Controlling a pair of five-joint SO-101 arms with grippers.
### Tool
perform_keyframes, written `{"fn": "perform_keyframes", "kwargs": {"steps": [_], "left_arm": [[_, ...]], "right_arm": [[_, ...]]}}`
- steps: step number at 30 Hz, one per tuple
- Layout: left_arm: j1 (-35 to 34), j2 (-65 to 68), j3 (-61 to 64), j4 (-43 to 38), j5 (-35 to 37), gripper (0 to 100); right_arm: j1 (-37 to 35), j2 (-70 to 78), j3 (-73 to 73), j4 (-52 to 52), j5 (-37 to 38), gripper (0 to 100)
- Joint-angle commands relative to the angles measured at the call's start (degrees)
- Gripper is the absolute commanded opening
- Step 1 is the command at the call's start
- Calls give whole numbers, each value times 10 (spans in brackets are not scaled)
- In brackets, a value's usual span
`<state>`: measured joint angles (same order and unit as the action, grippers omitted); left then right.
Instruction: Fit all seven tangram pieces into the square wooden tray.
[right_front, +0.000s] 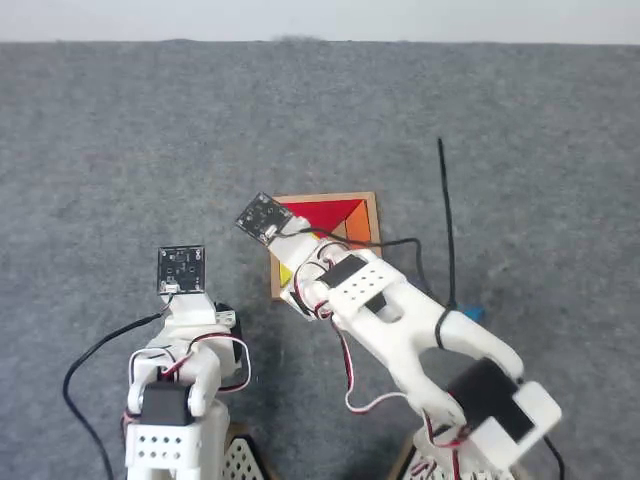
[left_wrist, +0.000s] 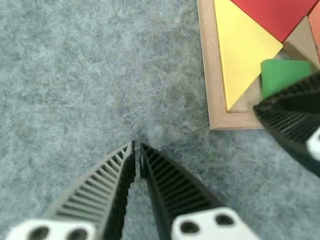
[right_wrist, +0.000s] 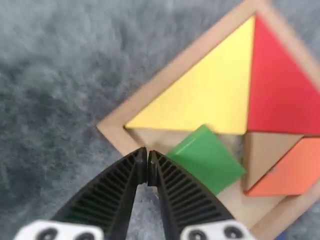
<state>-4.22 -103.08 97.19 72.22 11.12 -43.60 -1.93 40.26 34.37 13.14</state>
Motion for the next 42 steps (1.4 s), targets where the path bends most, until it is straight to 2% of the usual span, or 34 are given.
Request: {"fn": "perform_keyframes", "kwargs": {"steps": [1, 7, 15, 23, 26, 31, 35, 42], "left_arm": [[-4, -11, -7, 1, -6, 14], [-4, -11, -7, 1, -6, 14], [-4, -11, -7, 1, -6, 14], [-4, -11, -7, 1, -6, 14], [-4, -11, -7, 1, -6, 14], [-4, -11, -7, 1, -6, 14], [-4, -11, -7, 1, -6, 14], [-4, -11, -7, 1, -6, 14]], "right_arm": [[0, 16, -8, -7, 15, 7], [2, 7, -8, 27, 20, 7], [63, 6, -8, 37, 34, 7], [81, -7, -9, 36, 35, 7], [82, -65, -4, 32, 22, 7], [102, -153, 3, 30, -60, 7], [134, -141, 33, -26, -57, 7], [176, -58, 32, -15, -36, 7]]}}
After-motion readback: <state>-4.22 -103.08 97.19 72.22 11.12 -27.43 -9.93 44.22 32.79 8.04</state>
